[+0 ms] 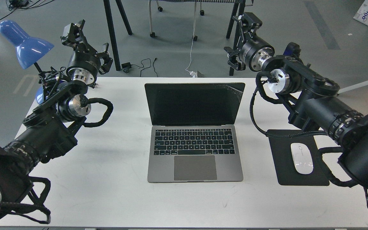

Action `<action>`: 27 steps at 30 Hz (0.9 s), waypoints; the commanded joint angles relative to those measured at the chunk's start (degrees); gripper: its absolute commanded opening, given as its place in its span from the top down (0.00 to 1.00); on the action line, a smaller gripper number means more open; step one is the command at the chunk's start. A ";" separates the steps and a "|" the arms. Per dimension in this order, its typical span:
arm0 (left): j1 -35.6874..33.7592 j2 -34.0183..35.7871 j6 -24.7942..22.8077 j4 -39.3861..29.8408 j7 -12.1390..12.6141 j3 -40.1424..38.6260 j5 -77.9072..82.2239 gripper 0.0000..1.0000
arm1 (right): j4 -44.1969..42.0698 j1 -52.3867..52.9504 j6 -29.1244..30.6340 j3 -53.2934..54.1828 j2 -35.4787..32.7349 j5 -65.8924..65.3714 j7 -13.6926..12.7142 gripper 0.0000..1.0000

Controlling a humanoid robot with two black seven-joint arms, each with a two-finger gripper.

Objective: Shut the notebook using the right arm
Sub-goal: 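Move the right gripper over the top edge of the laptop screen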

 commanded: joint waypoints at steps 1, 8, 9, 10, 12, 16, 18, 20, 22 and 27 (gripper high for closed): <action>0.01 0.08 0.01 0.01 0.00 0.00 -0.01 0.00 | -1.09 0.24 -1.55 -0.85 0.58 0.00 0.00 0.00; 0.01 -0.01 0.01 0.01 0.00 0.00 -0.01 0.00 | -1.09 0.24 -2.61 -2.51 0.58 0.00 0.00 0.00; 0.01 -0.01 0.01 0.01 0.00 0.00 -0.01 0.00 | -1.09 0.24 -2.61 -3.13 0.58 0.00 0.00 0.00; 0.01 -0.01 0.01 0.01 0.00 0.00 -0.01 0.00 | -1.00 0.24 -2.61 -3.83 0.58 0.00 0.00 0.00; 0.01 -0.01 0.01 0.01 0.00 0.00 -0.01 0.00 | -1.00 0.24 -2.52 -5.41 0.58 0.00 -0.09 0.00; 0.01 0.08 0.01 0.01 0.00 0.00 -0.01 0.00 | -0.91 0.24 -2.43 -7.61 0.58 0.00 -0.35 0.00; 0.01 0.08 0.01 0.01 0.00 0.00 -0.01 0.00 | -0.91 0.24 -2.26 -8.40 0.58 0.00 -0.53 0.00; 0.01 0.08 0.01 0.01 0.00 0.00 -0.01 0.00 | -0.91 0.24 -2.08 -9.37 0.58 0.00 -0.61 0.00; 0.01 0.08 0.01 0.01 0.00 0.00 -0.01 0.00 | -0.74 0.24 -1.90 -11.12 0.58 0.00 -0.70 0.00; 0.01 0.08 0.01 0.01 0.00 0.00 -0.01 0.00 | -0.12 0.41 -1.64 -15.35 0.58 0.00 -0.70 0.00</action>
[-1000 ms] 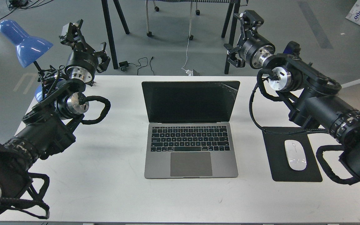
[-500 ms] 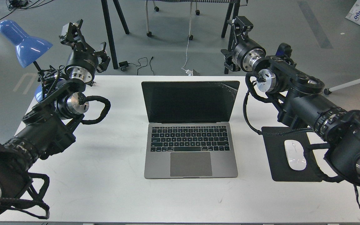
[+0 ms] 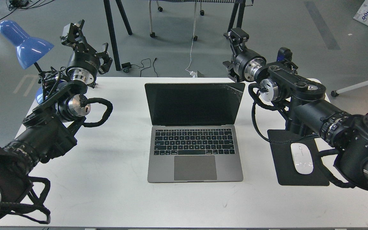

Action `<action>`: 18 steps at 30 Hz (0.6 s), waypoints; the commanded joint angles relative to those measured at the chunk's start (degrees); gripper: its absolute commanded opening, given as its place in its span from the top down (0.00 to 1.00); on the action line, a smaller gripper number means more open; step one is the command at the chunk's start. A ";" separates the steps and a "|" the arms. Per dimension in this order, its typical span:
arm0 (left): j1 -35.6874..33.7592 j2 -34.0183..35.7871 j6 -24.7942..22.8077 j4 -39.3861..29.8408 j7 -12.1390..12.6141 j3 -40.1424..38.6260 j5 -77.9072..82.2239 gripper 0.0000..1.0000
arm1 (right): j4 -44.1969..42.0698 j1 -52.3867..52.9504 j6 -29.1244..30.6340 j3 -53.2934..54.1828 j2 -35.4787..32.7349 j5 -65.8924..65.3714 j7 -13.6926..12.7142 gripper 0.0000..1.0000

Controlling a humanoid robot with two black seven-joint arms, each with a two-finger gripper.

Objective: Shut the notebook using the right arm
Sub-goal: 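Move the right gripper over the top edge of the laptop screen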

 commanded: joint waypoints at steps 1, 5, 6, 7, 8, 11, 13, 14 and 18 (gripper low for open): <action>0.01 0.00 0.00 -0.01 0.00 0.01 0.02 0.00 | 0.18 0.04 0.53 -2.09 0.00 0.00 -0.01 0.00; 0.01 0.00 0.00 -0.01 0.00 0.01 0.02 0.00 | 0.35 0.13 3.43 -2.18 0.00 0.00 -0.01 0.00; 0.01 0.00 0.00 -0.01 0.00 0.01 0.02 0.00 | 0.44 0.21 4.04 -2.18 0.00 0.00 -0.01 0.00; 0.01 0.00 0.00 -0.01 0.00 0.01 0.02 0.00 | 0.44 0.21 4.75 -2.26 0.00 0.00 -0.01 0.00; 0.01 0.00 0.00 -0.01 0.00 0.01 0.02 0.00 | 0.44 0.21 5.27 -2.35 0.00 0.00 -0.01 0.00; 0.01 0.00 0.00 -0.01 0.00 0.01 0.02 0.00 | 0.97 0.21 7.21 -2.53 0.00 0.00 -0.01 0.00; 0.01 0.00 0.00 -0.01 0.00 0.01 0.02 0.00 | 2.11 0.21 8.17 -2.70 0.00 0.00 -0.09 0.00; 0.01 0.00 0.00 -0.01 0.00 0.01 0.02 0.00 | 2.81 0.21 8.61 -3.05 0.00 0.00 -0.09 0.00; 0.01 0.00 0.00 -0.01 0.00 0.01 0.02 0.00 | 7.10 0.21 9.58 -6.21 -2.02 0.00 -0.09 0.00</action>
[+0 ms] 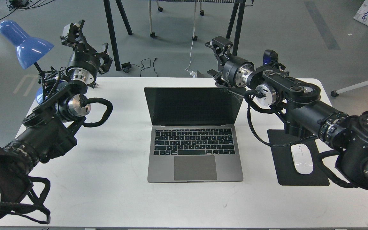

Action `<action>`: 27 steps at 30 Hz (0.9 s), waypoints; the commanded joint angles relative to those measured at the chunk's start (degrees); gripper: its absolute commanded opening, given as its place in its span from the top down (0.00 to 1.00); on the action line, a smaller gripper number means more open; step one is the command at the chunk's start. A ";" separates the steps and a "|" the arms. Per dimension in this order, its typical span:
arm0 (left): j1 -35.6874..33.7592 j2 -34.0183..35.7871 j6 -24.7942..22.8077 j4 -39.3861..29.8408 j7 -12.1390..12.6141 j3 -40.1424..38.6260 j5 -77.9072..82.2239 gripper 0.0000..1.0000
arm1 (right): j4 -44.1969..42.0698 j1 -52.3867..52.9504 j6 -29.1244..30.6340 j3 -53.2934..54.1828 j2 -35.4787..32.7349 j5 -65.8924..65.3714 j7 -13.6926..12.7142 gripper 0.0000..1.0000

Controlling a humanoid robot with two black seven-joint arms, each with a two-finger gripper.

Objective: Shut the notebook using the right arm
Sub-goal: 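Move the right gripper over the top edge of the laptop screen, then push the laptop screen down toward the keyboard with the right gripper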

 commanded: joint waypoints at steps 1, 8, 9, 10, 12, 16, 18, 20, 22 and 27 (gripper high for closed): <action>0.00 0.00 0.00 0.00 0.00 -0.01 0.00 0.00 | 4.94 -0.01 0.72 -2.29 -2.46 0.01 -0.01 0.00; 0.00 0.00 0.00 0.00 0.00 -0.01 0.00 0.00 | 19.17 -0.01 1.96 -2.91 -9.93 -3.06 -0.01 0.00; 0.00 0.00 0.00 0.00 0.00 -0.01 0.00 0.00 | 20.67 -0.19 1.96 -2.91 -10.81 -4.29 -0.01 0.00; 0.00 0.00 0.00 0.00 0.00 -0.01 0.00 0.00 | 21.99 -0.36 1.96 -2.91 -11.52 -5.43 -0.01 0.00; 0.00 0.00 0.00 0.00 0.00 -0.01 0.00 0.00 | 23.75 -0.63 1.96 -2.91 -12.14 -6.41 -0.01 0.00; 0.00 0.00 0.00 0.00 0.00 -0.01 0.00 0.00 | 25.69 -1.24 2.13 -4.83 -12.93 -6.67 -0.27 0.00; 0.00 0.00 0.00 0.00 0.00 -0.01 0.00 0.00 | 26.83 -1.15 2.48 -7.03 -13.37 -6.85 -0.27 0.00; 0.00 0.00 0.00 0.00 0.00 -0.01 0.00 0.00 | 27.89 -1.15 2.48 -8.35 -13.72 -6.94 -0.27 0.00; 0.00 0.00 0.00 0.00 0.00 -0.01 0.00 0.00 | 28.68 -1.24 2.48 -9.41 -13.72 -6.94 -0.27 0.00; 0.00 0.00 0.00 0.00 0.00 -0.01 0.00 0.00 | 28.86 -1.24 3.10 -12.30 -13.64 -6.94 -0.36 0.00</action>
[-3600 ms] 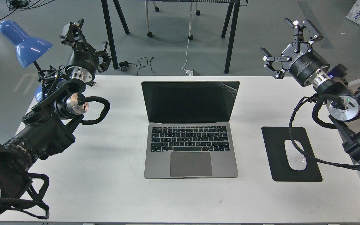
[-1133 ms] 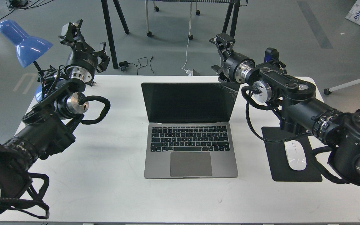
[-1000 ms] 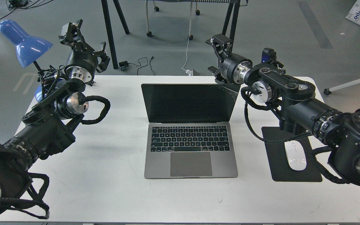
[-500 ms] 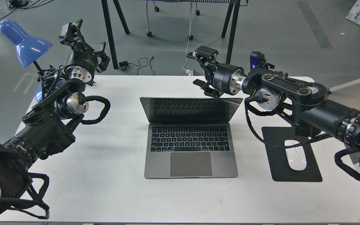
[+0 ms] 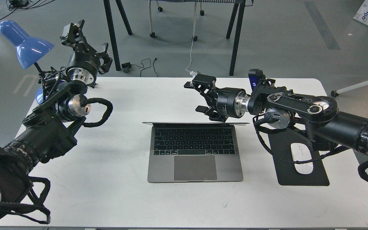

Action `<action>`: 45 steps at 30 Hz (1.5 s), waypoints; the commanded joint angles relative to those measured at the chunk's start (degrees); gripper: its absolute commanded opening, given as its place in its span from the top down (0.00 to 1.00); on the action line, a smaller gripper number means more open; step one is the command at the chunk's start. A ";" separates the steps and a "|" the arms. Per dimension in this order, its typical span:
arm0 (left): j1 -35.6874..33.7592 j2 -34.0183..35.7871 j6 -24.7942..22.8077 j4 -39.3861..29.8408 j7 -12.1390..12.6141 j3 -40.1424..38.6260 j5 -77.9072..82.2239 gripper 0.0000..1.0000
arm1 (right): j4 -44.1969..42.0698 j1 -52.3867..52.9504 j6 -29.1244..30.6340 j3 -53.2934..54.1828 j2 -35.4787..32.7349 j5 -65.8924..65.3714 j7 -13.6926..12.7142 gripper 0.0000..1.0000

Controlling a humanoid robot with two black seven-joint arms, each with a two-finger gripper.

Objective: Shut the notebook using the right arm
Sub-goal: 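Push the laptop screen down toward the keyboard with the right gripper, then lift the right gripper off the closed laptop lid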

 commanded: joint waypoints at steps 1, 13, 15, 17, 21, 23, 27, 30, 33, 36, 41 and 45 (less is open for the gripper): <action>0.00 0.08 0.00 0.00 0.00 0.01 -0.01 0.00 | 0.16 -0.01 0.53 -2.39 0.32 -0.09 -0.09 0.00; 0.00 0.09 0.00 0.00 0.00 0.01 -0.01 0.00 | 2.80 -0.54 0.53 -5.21 0.85 -2.91 -0.26 0.00; 0.00 0.09 0.00 0.00 0.00 0.01 -0.01 0.00 | 2.80 -1.15 0.62 -5.21 0.85 -3.26 -0.35 0.00; 0.00 0.09 0.00 0.00 0.00 0.01 -0.01 0.00 | 2.80 -1.59 0.62 -5.30 0.85 -4.83 -0.70 0.00; 0.00 0.09 0.00 0.00 0.00 0.01 -0.01 0.00 | 2.80 -3.52 0.53 -5.30 0.94 -8.52 -1.84 0.00; 0.00 0.09 0.00 0.00 0.00 0.01 -0.01 0.00 | 2.62 -4.31 0.53 -5.30 1.29 -9.58 -2.20 0.00; 0.00 0.09 0.00 0.00 0.00 0.01 -0.01 0.00 | 2.09 -6.24 0.18 -5.30 2.70 -11.95 -2.37 0.00; 0.00 0.09 0.00 0.00 0.00 0.01 -0.01 0.00 | 1.66 -7.56 -0.09 -5.30 2.96 -14.33 -2.63 0.00; 0.00 0.09 0.00 0.00 0.00 0.01 -0.01 0.00 | 1.04 -8.18 -0.17 -5.30 3.14 -14.95 -2.72 0.00; 0.00 0.09 0.00 0.00 0.00 0.01 -0.01 0.00 | 0.86 -8.62 -0.17 -5.30 3.14 -15.04 -2.72 0.00; 0.00 0.08 0.00 0.00 0.00 0.01 -0.01 0.00 | -0.01 -9.41 -0.26 -5.30 3.40 -15.12 -2.72 0.00; 0.00 0.09 0.00 0.00 0.00 0.01 -0.01 0.00 | -0.10 -9.15 -0.26 -4.78 3.49 -14.86 -2.72 0.00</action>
